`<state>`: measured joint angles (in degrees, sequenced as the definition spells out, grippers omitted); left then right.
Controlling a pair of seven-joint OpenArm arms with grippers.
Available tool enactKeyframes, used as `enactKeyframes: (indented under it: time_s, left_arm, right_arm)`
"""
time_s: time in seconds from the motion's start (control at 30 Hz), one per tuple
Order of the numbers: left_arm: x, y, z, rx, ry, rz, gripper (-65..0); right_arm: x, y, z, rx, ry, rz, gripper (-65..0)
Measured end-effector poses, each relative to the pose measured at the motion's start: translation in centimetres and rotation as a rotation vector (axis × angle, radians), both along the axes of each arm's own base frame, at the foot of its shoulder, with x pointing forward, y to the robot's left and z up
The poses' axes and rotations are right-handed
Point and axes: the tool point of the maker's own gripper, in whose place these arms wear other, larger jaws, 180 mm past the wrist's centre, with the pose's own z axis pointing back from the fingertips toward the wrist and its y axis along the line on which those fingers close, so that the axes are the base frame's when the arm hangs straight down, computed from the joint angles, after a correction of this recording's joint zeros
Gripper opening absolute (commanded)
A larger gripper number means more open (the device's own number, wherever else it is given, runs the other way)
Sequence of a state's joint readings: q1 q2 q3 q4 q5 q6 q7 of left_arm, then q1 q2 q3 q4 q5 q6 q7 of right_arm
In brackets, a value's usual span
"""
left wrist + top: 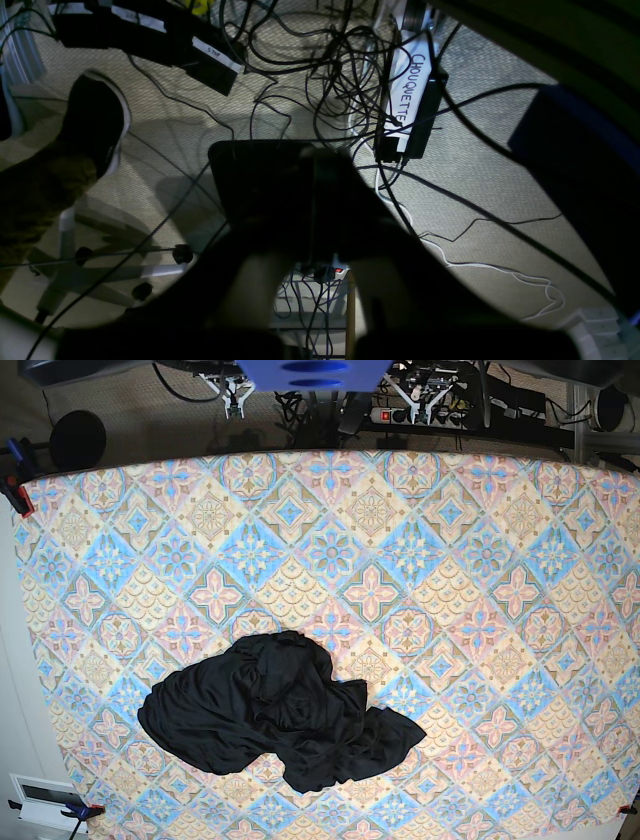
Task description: Layout the t-shirt on the table in an organized manner, then fold the t-shirt properly
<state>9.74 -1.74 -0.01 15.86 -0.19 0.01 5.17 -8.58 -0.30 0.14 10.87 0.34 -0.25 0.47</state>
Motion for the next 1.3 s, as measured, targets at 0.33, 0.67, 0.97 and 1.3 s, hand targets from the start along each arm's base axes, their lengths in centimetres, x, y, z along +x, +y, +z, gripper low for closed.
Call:
enactKeyframes:
  time_s: [0.33, 0.67, 0.97, 1.3]
  left_arm:
    - [-0.2, 0.0, 0.0, 0.000, 0.002, 0.000, -64.8]
    - [-0.2, 0.0, 0.0, 0.000, 0.001, 0.000, -64.8]
    - [-4.3, 2.7, 2.1, 0.037, -0.035, -0.029, -64.8]
    - [-2.8, 5.4, 9.3, 0.064, -0.259, -0.125, -64.8]
  right_arm:
    - [0.2, 0.0, 0.0, 0.000, -0.005, 0.000, -64.9]
    - [0.1, 0.0, 0.2, -0.001, -0.024, 0.001, -64.9]
    - [-3.9, -5.9, 2.9, -0.091, -0.019, 0.063, -64.9]
    - [-4.2, -5.7, 8.9, -0.066, -0.160, 0.100, -65.0]
